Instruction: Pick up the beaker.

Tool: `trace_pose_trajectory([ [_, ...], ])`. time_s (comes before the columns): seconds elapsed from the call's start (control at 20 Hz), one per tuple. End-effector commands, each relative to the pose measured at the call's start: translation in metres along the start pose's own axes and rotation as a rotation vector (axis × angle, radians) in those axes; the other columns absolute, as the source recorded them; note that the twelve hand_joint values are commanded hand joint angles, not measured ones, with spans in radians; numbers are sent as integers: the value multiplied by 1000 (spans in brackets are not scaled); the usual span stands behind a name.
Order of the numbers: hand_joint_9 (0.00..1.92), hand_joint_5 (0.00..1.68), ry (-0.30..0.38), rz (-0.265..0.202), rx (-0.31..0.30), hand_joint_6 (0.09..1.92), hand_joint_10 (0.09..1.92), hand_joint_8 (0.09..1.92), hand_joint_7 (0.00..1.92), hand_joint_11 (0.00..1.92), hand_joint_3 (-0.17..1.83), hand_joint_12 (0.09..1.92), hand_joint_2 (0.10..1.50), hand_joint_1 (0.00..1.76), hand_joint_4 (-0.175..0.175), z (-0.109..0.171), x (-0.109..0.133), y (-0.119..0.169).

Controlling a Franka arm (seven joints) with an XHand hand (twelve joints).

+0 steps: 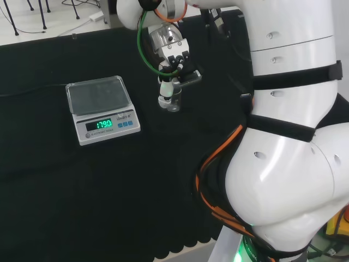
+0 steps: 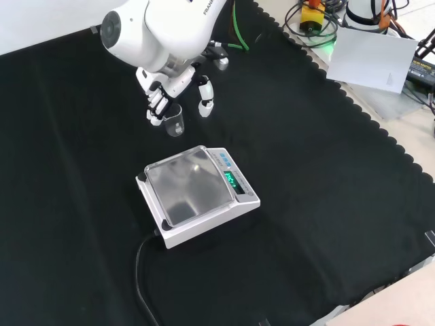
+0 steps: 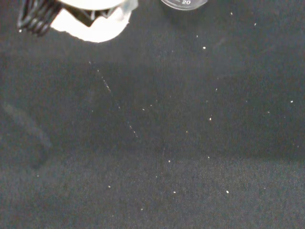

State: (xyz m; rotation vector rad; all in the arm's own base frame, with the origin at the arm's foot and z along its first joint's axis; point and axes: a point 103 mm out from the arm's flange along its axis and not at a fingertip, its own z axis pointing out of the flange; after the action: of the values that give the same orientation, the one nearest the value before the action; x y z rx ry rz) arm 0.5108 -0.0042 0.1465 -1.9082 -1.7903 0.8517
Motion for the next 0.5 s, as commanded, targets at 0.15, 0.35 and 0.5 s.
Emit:
trace_pose_trajectory([
  [0.15,95,263,-2,0,17,87,877,490,0,43,565,1465,567,948,-34,5,0,3],
  [0.35,127,349,3,-2,6,87,872,590,0,54,584,1459,562,953,-40,5,0,5],
  [0.5,177,398,3,0,4,87,871,672,39,74,598,1455,562,962,-44,5,1,7],
])
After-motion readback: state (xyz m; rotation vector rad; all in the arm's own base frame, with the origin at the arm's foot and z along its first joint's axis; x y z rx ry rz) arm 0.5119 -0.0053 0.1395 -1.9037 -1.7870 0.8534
